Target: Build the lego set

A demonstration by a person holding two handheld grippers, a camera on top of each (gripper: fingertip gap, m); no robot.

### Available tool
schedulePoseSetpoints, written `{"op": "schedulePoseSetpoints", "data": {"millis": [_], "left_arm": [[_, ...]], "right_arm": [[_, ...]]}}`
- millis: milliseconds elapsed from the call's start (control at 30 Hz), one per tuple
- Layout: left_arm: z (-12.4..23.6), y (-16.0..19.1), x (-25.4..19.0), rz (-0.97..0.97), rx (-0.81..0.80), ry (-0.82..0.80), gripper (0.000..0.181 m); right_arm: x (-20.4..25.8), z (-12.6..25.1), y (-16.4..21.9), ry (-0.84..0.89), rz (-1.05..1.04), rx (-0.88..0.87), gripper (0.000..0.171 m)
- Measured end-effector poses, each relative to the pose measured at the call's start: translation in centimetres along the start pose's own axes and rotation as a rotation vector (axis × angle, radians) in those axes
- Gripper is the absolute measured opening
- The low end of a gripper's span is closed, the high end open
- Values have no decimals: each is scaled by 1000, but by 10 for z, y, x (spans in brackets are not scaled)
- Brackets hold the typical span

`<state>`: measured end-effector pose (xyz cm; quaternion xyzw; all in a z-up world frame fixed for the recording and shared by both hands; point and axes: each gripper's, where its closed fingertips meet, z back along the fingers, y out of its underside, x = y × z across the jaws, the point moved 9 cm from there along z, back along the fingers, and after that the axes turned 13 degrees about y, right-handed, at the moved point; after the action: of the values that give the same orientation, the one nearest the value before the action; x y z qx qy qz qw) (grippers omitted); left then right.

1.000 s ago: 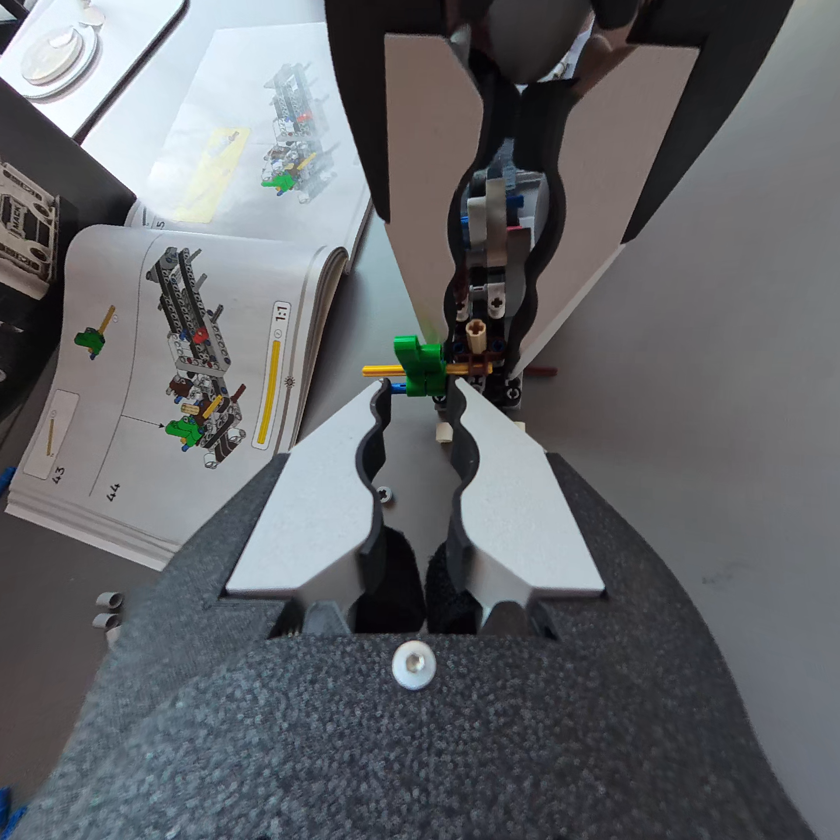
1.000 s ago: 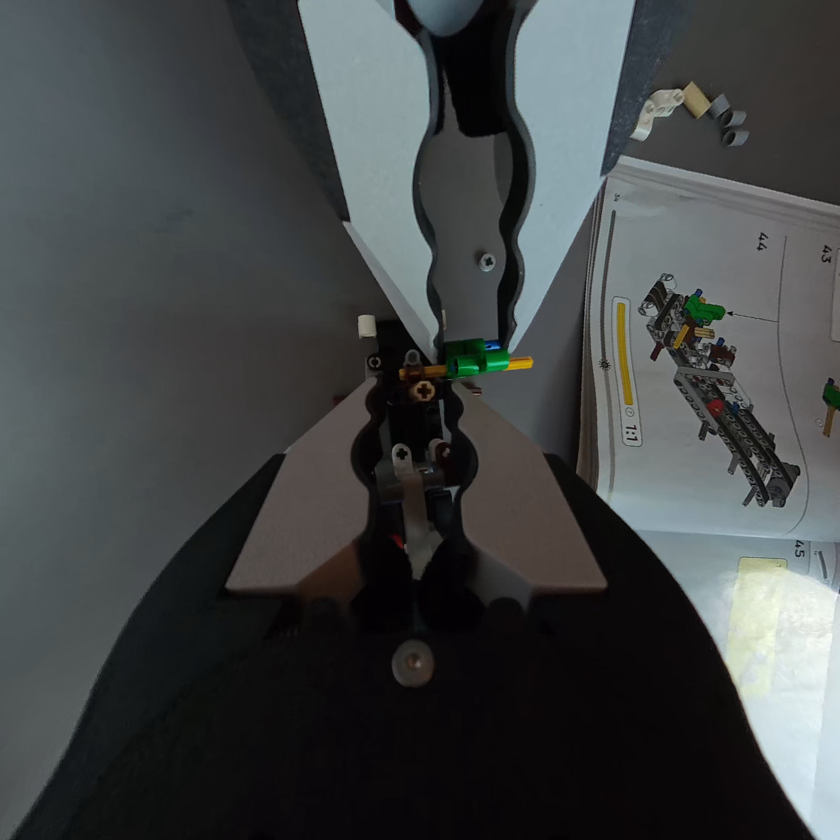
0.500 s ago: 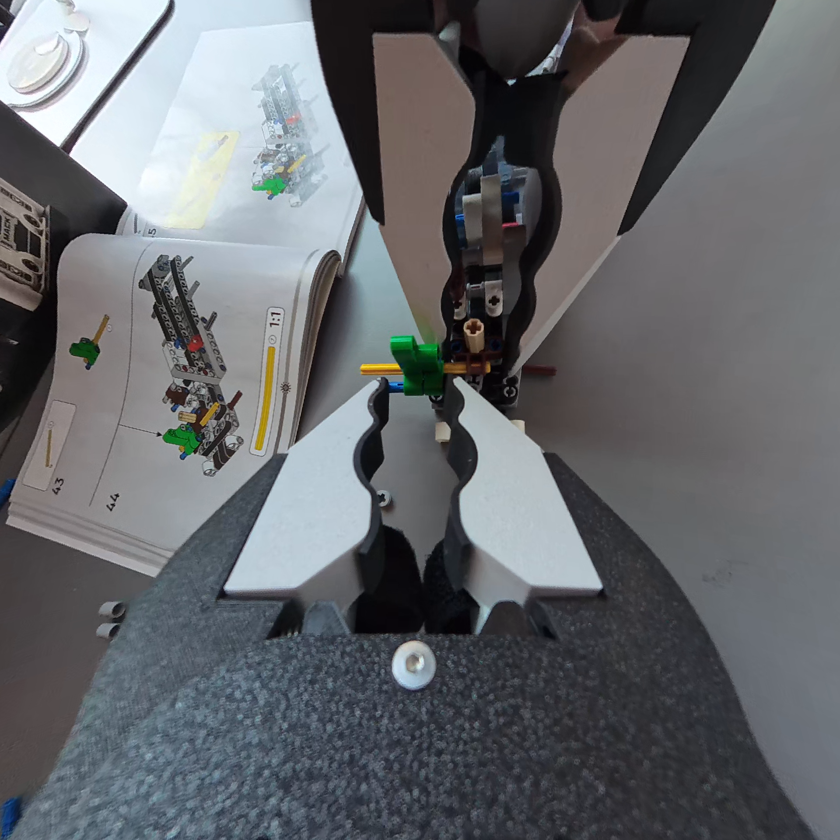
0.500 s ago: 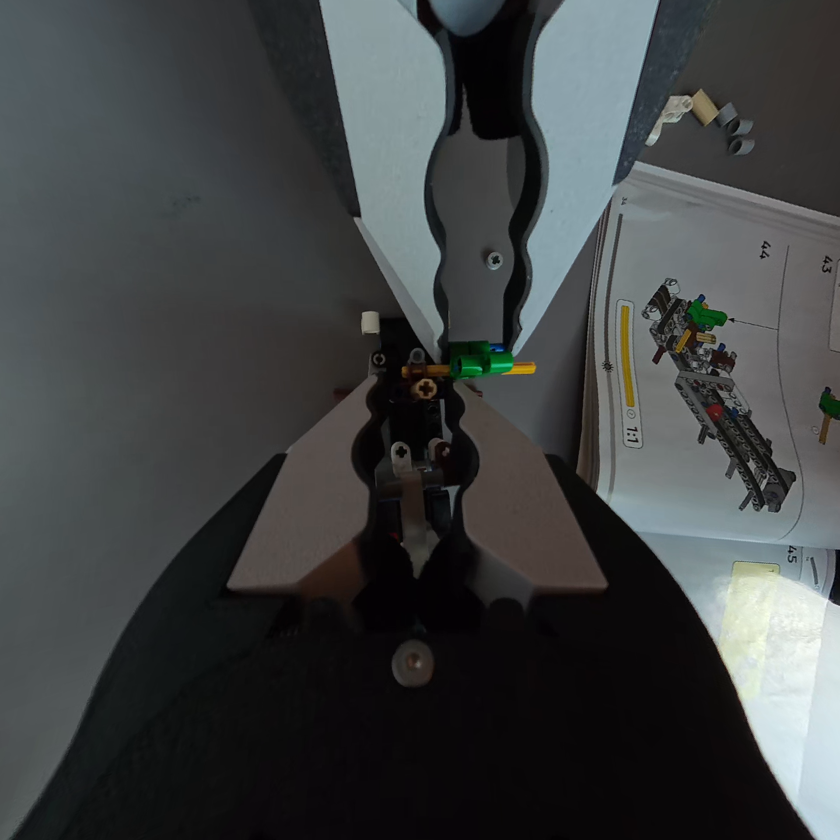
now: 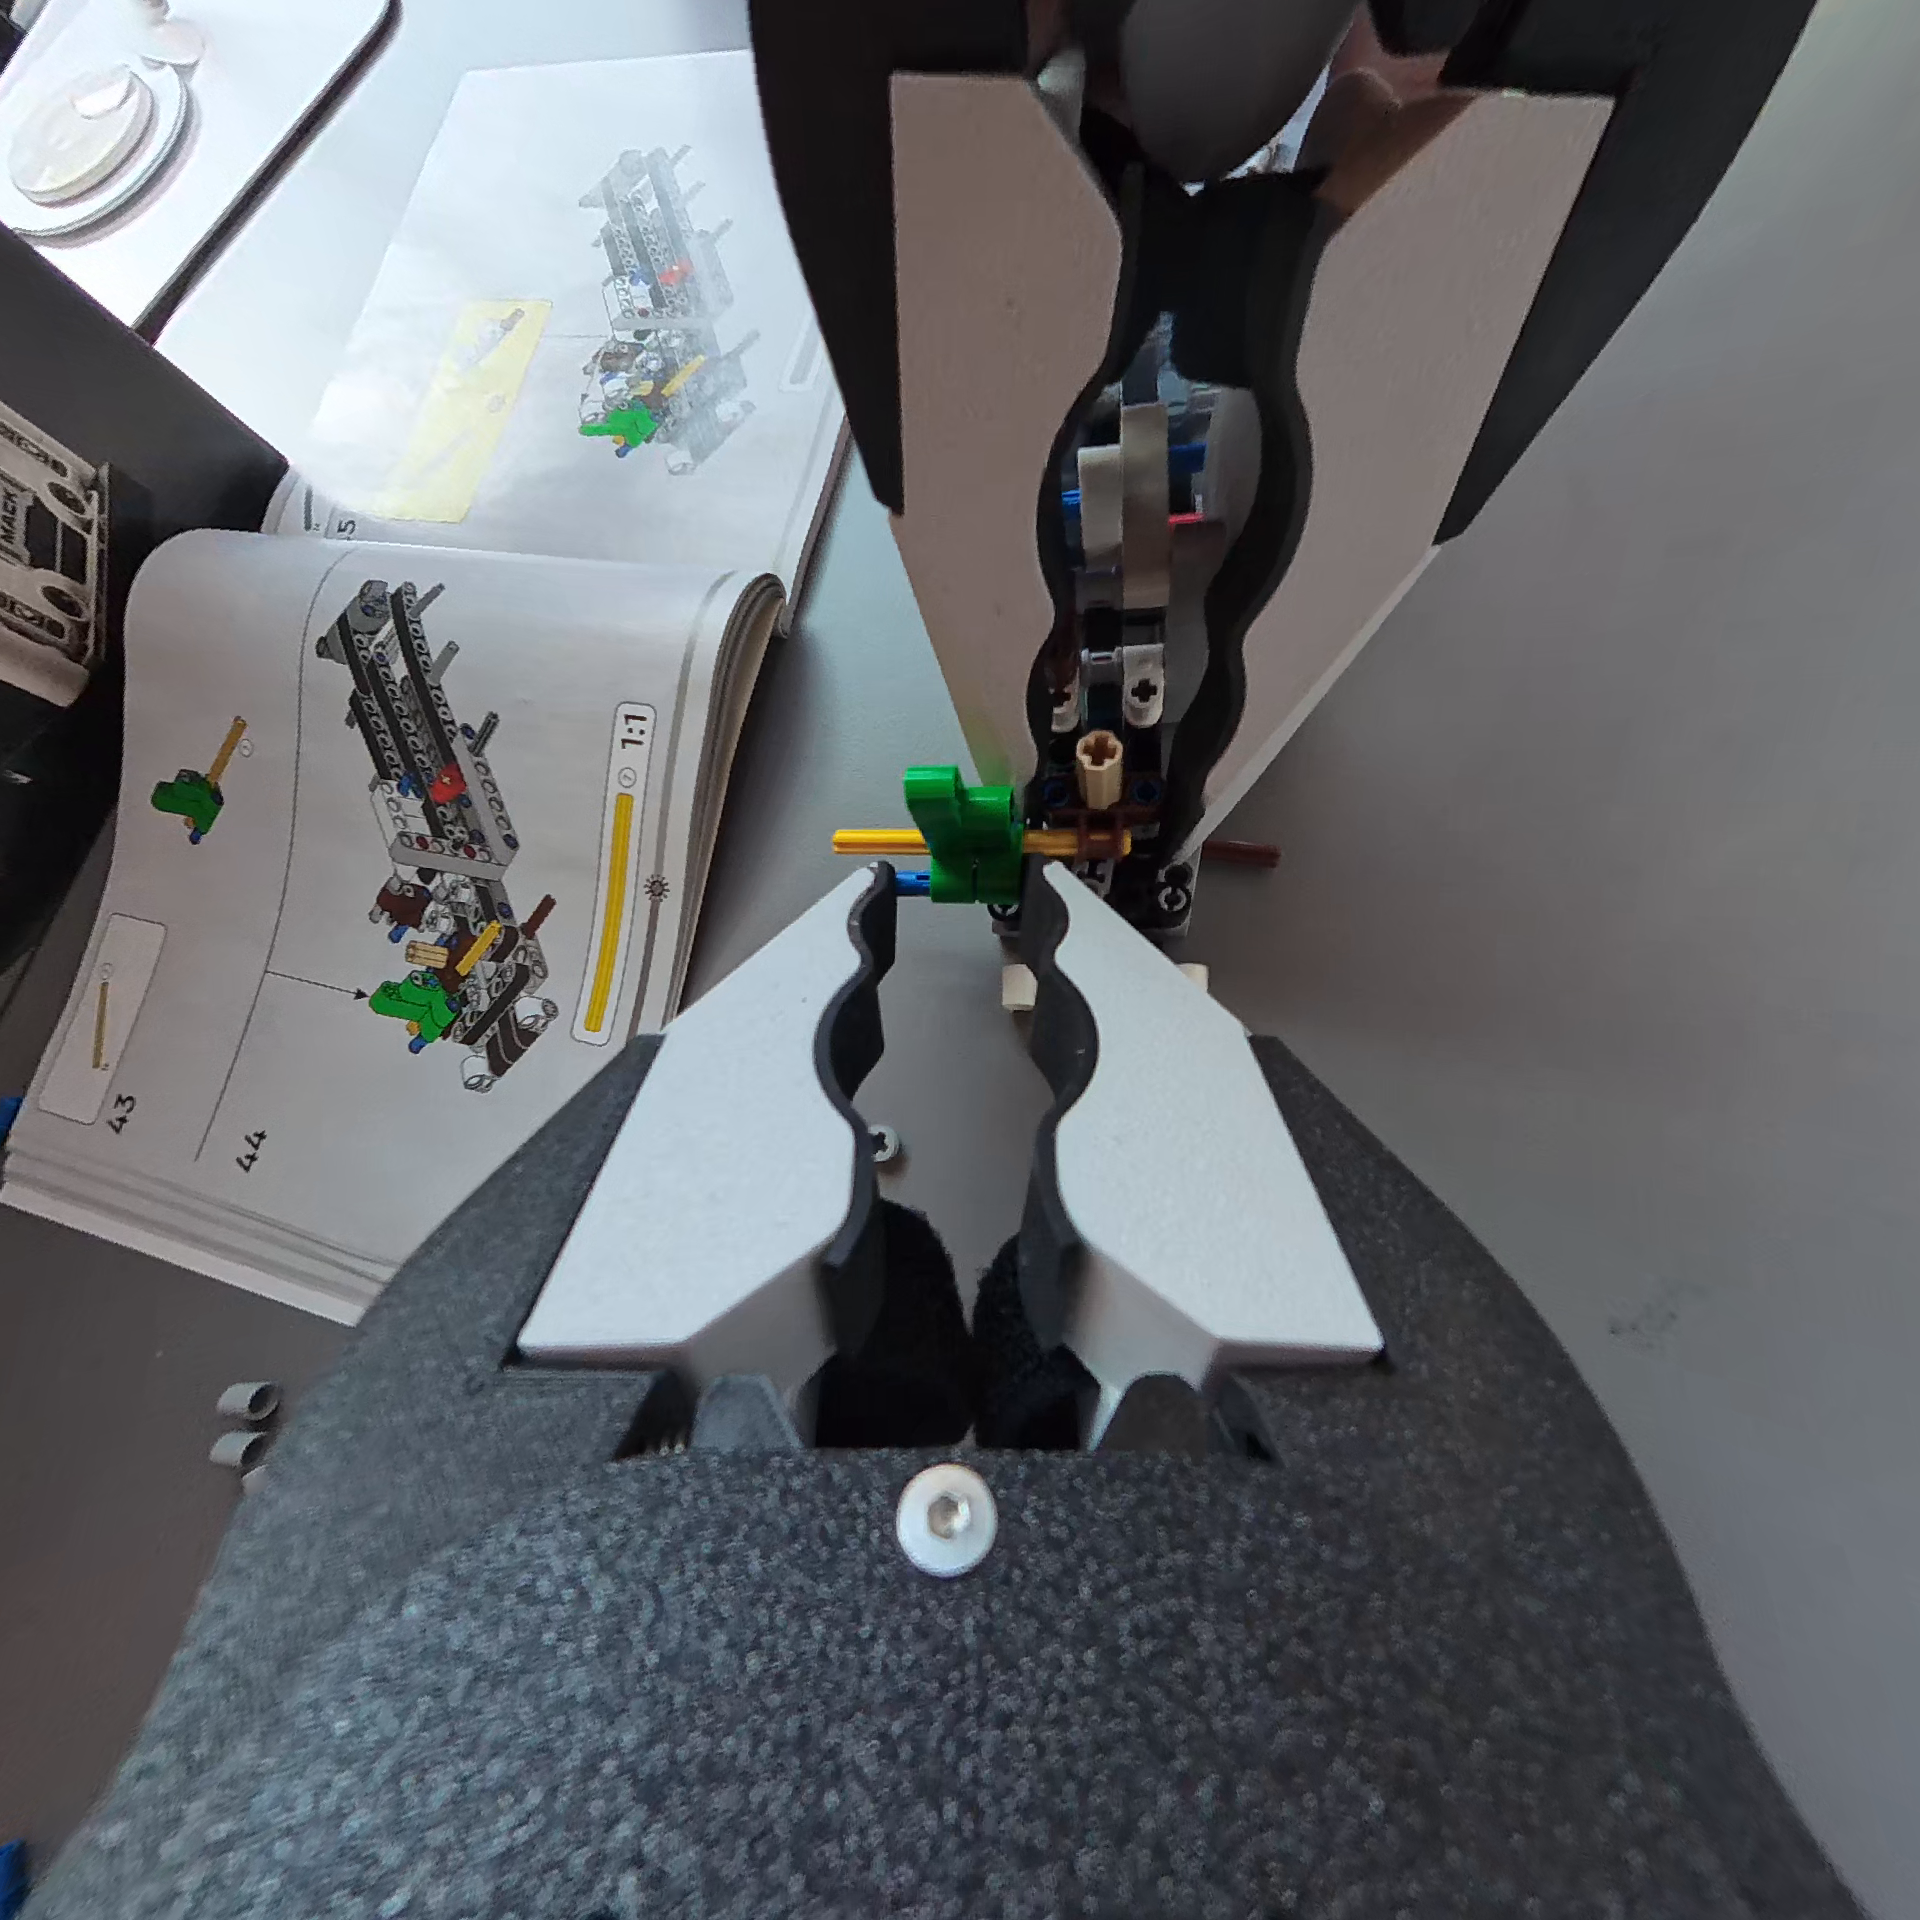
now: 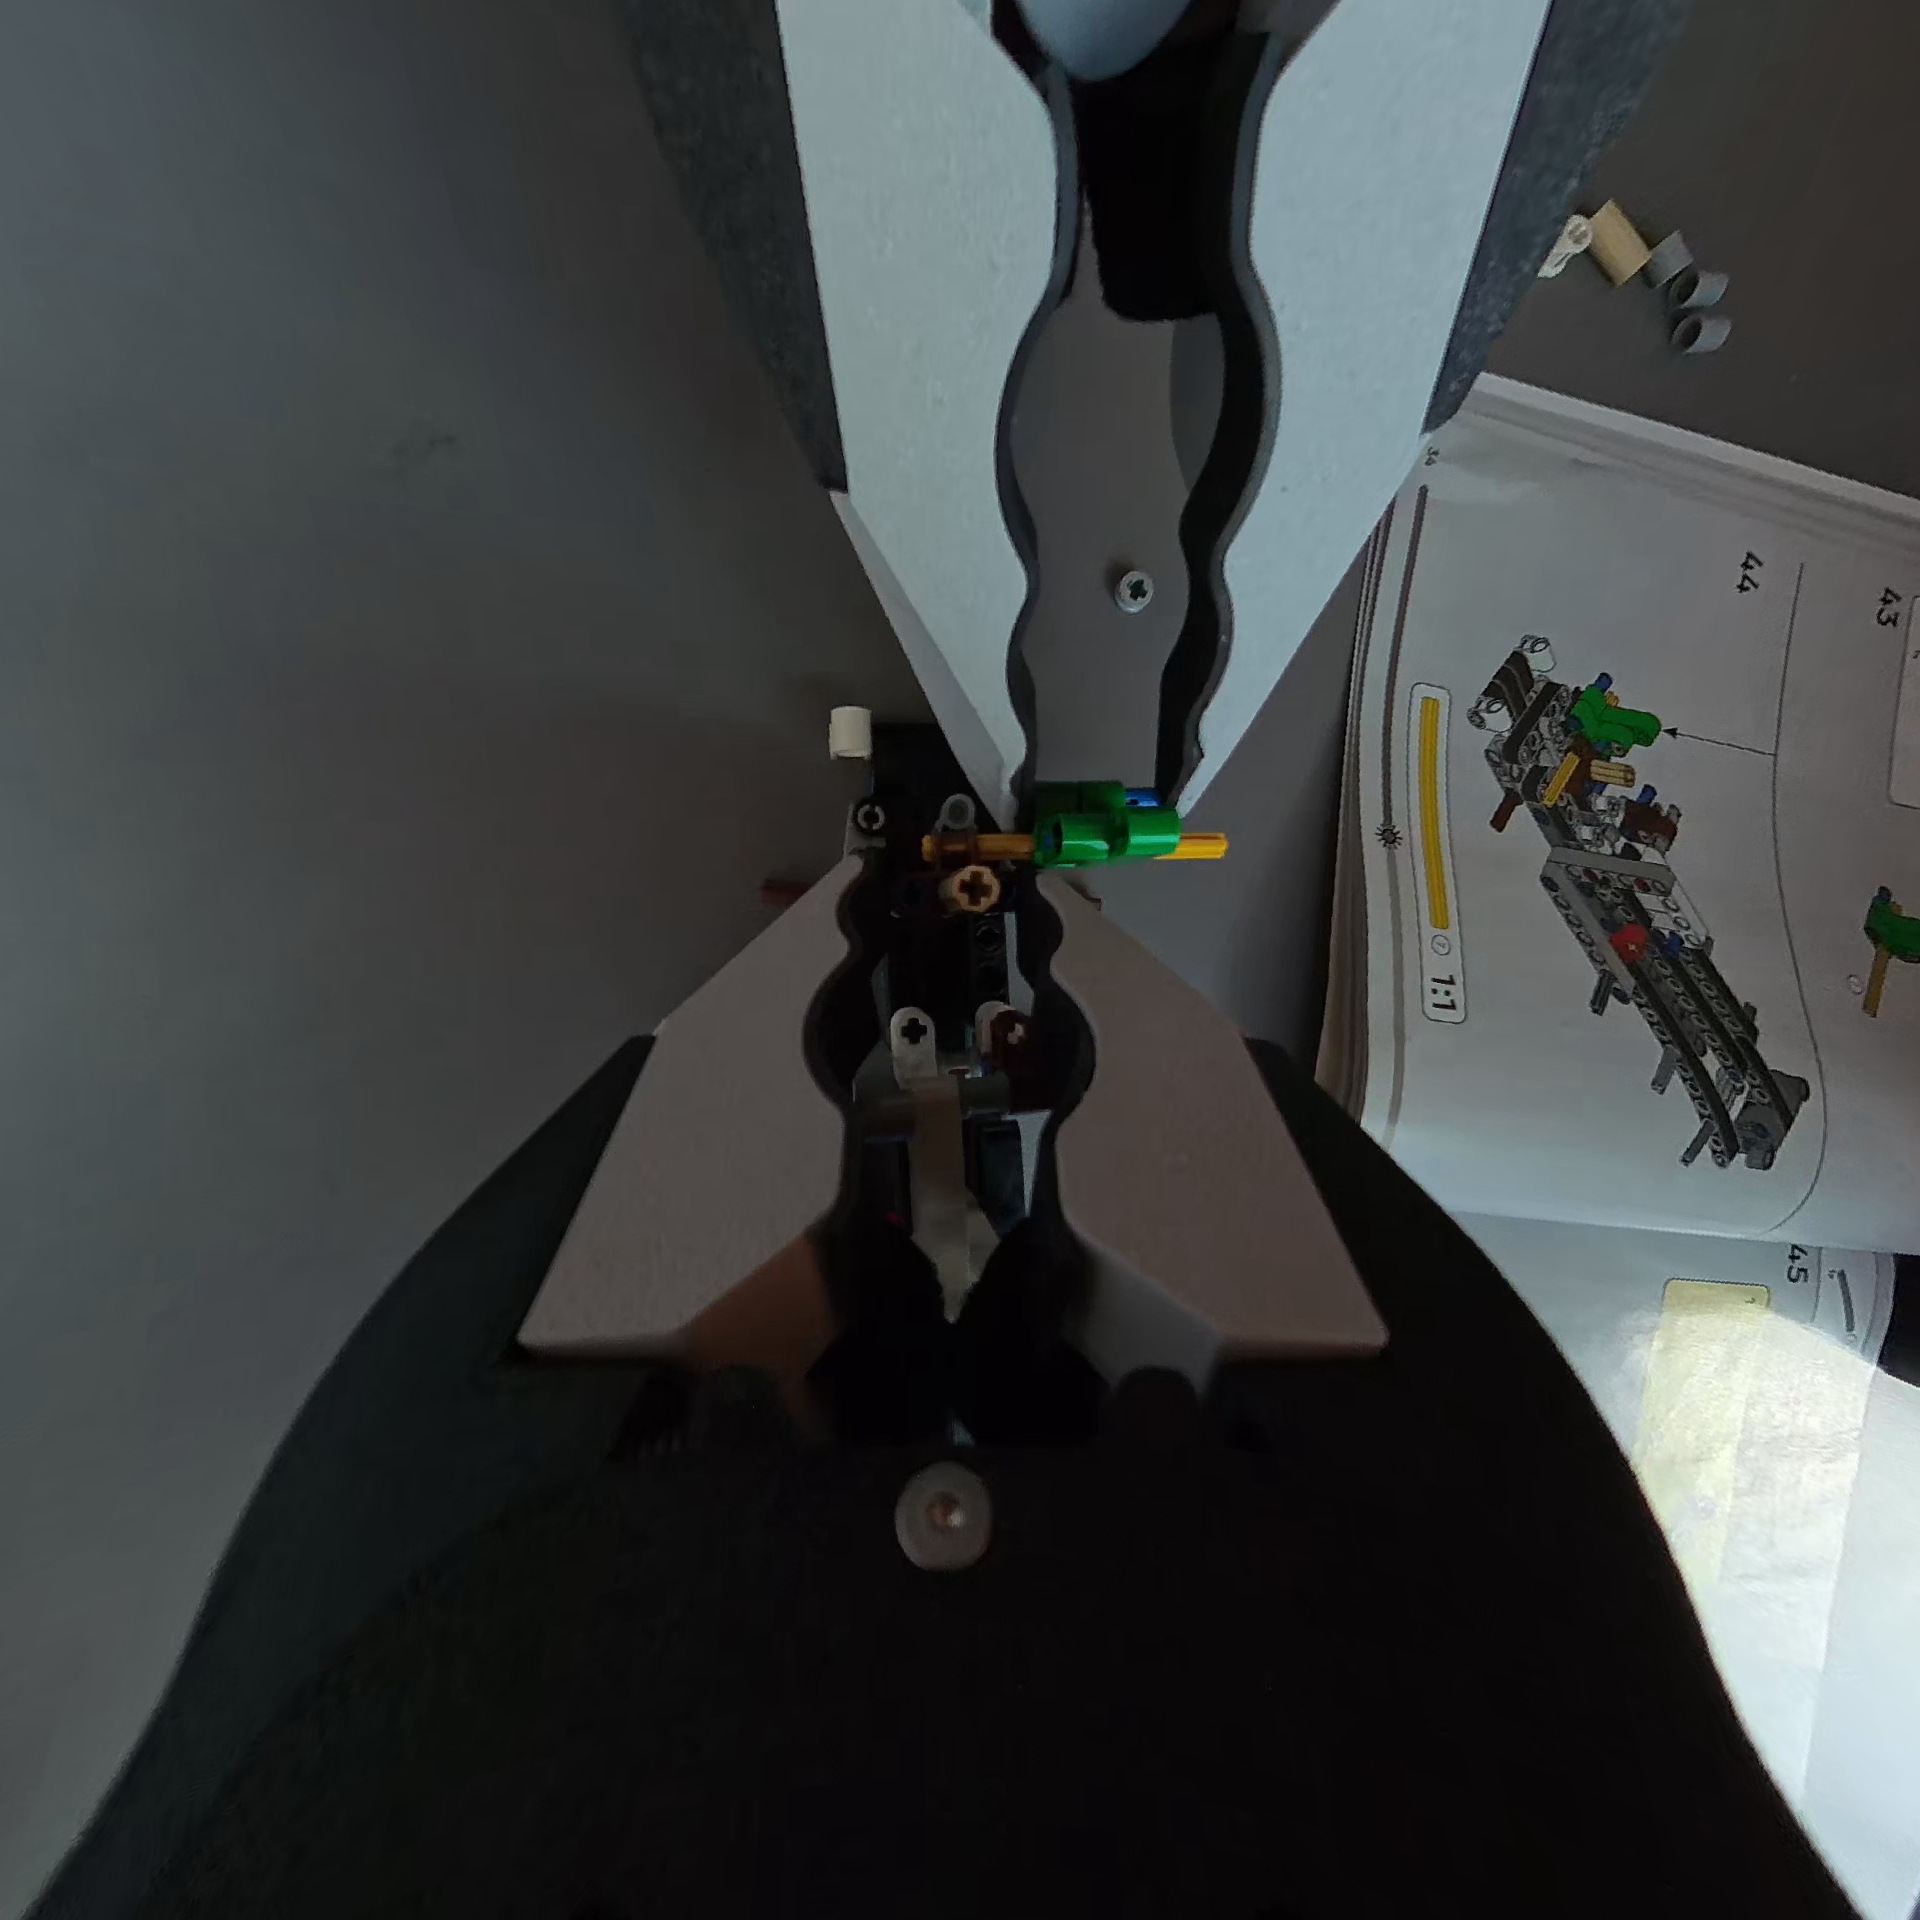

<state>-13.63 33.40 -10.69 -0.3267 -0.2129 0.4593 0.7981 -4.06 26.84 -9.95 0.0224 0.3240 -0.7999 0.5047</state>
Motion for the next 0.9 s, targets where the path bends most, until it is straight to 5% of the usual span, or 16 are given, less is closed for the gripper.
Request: {"op": "schedulePoseSetpoints", "data": {"millis": [733, 900], "left_arm": [[1, 2, 2, -39, -2, -25, 22], [0, 1, 2, -11, -11, -3, 22]], "right_arm": [[-3, -2, -1, -2, -71, 7, 24], [-10, 7, -6, -60, -175, -20, 58]]}}
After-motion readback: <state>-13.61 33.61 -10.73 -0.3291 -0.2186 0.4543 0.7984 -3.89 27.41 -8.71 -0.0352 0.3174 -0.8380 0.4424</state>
